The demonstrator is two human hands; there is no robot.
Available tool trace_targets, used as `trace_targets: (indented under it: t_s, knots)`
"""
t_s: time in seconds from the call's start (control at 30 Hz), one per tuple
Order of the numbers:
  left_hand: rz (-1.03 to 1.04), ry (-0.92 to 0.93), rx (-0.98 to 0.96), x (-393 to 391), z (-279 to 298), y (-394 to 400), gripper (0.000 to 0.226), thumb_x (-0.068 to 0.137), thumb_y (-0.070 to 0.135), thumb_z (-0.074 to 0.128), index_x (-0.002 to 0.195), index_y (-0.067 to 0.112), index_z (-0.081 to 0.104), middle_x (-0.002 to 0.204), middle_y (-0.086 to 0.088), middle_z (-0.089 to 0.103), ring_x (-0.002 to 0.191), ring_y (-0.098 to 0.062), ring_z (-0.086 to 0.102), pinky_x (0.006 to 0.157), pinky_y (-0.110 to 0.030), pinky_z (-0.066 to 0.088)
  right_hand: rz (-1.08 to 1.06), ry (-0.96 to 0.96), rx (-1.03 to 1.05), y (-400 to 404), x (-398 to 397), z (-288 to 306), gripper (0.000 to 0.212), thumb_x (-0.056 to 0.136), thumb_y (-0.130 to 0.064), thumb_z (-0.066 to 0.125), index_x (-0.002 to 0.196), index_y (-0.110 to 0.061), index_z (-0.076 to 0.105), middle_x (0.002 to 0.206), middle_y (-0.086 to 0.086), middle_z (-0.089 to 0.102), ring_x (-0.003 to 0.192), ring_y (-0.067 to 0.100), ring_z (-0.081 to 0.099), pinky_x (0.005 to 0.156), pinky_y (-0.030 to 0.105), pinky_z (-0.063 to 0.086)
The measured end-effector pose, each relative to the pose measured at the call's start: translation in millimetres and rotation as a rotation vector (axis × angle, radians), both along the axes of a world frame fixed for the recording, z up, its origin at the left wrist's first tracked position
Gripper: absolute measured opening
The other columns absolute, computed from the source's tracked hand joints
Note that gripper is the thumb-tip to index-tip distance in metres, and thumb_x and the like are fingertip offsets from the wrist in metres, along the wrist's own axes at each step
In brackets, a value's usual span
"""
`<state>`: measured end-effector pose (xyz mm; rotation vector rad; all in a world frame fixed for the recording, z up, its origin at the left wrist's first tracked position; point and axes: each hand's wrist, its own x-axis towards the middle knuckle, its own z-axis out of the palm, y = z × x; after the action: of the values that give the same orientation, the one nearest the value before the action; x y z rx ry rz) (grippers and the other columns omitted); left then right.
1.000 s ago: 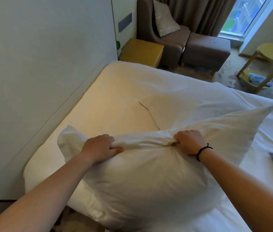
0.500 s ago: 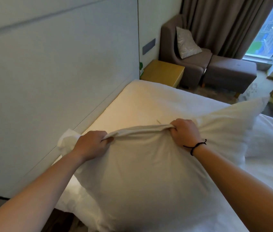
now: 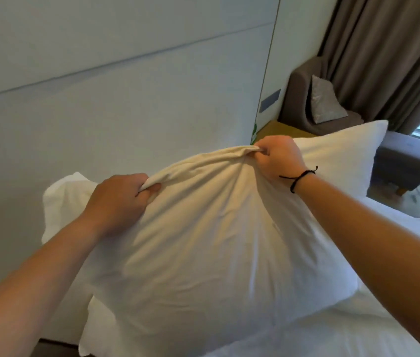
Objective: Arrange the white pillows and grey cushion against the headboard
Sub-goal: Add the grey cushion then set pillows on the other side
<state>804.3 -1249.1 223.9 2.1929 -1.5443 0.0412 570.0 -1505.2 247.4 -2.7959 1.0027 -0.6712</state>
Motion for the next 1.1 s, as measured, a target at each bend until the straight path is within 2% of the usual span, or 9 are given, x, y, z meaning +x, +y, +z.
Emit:
trace_targets:
  t_s: [0.1,0.2,0.3,0.37,0.47,0.6,0.73,0.9,1.1]
  knots:
    - [0.042,-0.005,-0.006,43.8,4.0,-21.4,0.045,0.094,0.051,0.041,0.065,0.019,0.052,0.062,0.003,0.059,0.063,-0.028,0.056,0.058,-0.041,0.045,0.031,-0.048,-0.005,-34.0,65.0,15.7,0.034,0.085,-0.024,0.065,0.057,-0.005,0.056,0.055,0.013,0.053,0.059,0.036,0.051,0.062,0.037,0.036]
    - [0.096,0.050,0.009,86.7,-14.1,-49.3,0.045,0.087,0.059,0.036,0.066,0.023,0.051,0.065,0.004,0.062,0.067,-0.029,0.059,0.054,-0.036,0.042,-0.007,-0.025,0.026,-70.7,133.4,7.9,0.032,0.086,-0.036,0.064,0.061,-0.016,0.059,0.062,0.004,0.057,0.069,0.030,0.053,0.100,0.046,0.030]
    - [0.134,-0.049,0.160,119.5,-58.7,-79.5,0.035,0.089,0.065,0.041,0.083,0.032,0.052,0.090,-0.001,0.070,0.086,-0.032,0.066,0.061,-0.035,0.038,-0.180,0.060,0.151,-97.3,189.2,-35.9,0.012,0.090,-0.033,0.057,0.096,-0.029,0.066,0.112,0.002,0.066,0.124,0.027,0.047,0.114,0.060,0.010]
    - [0.121,-0.039,0.364,131.6,-103.7,-88.1,0.041,0.090,0.067,0.044,0.112,0.034,0.051,0.111,-0.001,0.070,0.102,-0.030,0.065,0.072,-0.037,0.043,-0.225,0.070,0.420,-92.3,208.2,-85.0,0.048,0.093,-0.035,0.059,0.138,-0.031,0.046,0.153,0.001,0.036,0.146,0.026,0.019,0.116,0.059,0.010]
    - [0.123,0.131,0.535,137.4,-162.4,-75.1,0.073,0.085,0.080,0.031,0.137,0.029,0.041,0.132,-0.002,0.062,0.116,-0.029,0.060,0.091,-0.043,0.049,-0.201,0.145,0.726,-46.8,217.6,-169.3,0.083,0.092,-0.051,0.055,0.155,-0.023,0.009,0.164,0.006,0.005,0.150,0.027,0.003,0.118,0.054,0.015]
    - [0.204,0.270,0.440,143.6,-190.9,-62.8,0.089,0.070,0.094,0.022,0.120,0.028,0.056,0.116,-0.003,0.070,0.101,-0.031,0.066,0.079,-0.038,0.052,-0.319,0.022,0.827,11.0,215.8,-230.0,0.092,0.078,-0.082,0.039,0.152,-0.039,0.004,0.164,-0.006,-0.002,0.150,0.019,-0.004,0.117,0.059,0.007]
    - [0.176,0.363,0.381,153.8,-177.1,-56.6,0.063,0.075,0.083,0.041,0.096,0.027,0.062,0.091,0.001,0.072,0.080,-0.027,0.067,0.070,-0.037,0.055,-0.362,-0.059,0.823,26.0,223.4,-232.1,0.104,0.067,-0.091,0.039,0.151,-0.042,0.003,0.163,-0.009,-0.001,0.150,0.015,-0.002,0.116,0.058,0.008]
    - [0.180,-0.003,0.275,155.0,-147.0,-50.7,0.035,0.094,0.059,0.039,0.075,0.029,0.038,0.061,0.007,0.051,0.046,-0.010,0.032,0.044,-0.027,0.020,-0.364,-0.049,0.814,35.2,226.0,-228.0,0.101,0.072,-0.087,0.042,0.152,-0.040,0.003,0.164,-0.007,-0.002,0.150,0.016,-0.003,0.118,0.057,0.009]
    - [0.290,-0.143,0.373,153.6,-132.2,-39.7,0.033,0.099,0.053,0.036,0.094,0.024,0.051,0.083,0.000,0.068,0.071,-0.024,0.066,0.052,-0.031,0.031,-0.239,0.092,0.835,40.7,230.3,-216.9,0.097,0.080,-0.075,0.049,0.154,-0.032,0.003,0.164,-0.001,-0.005,0.150,0.021,-0.005,0.118,0.057,0.012]
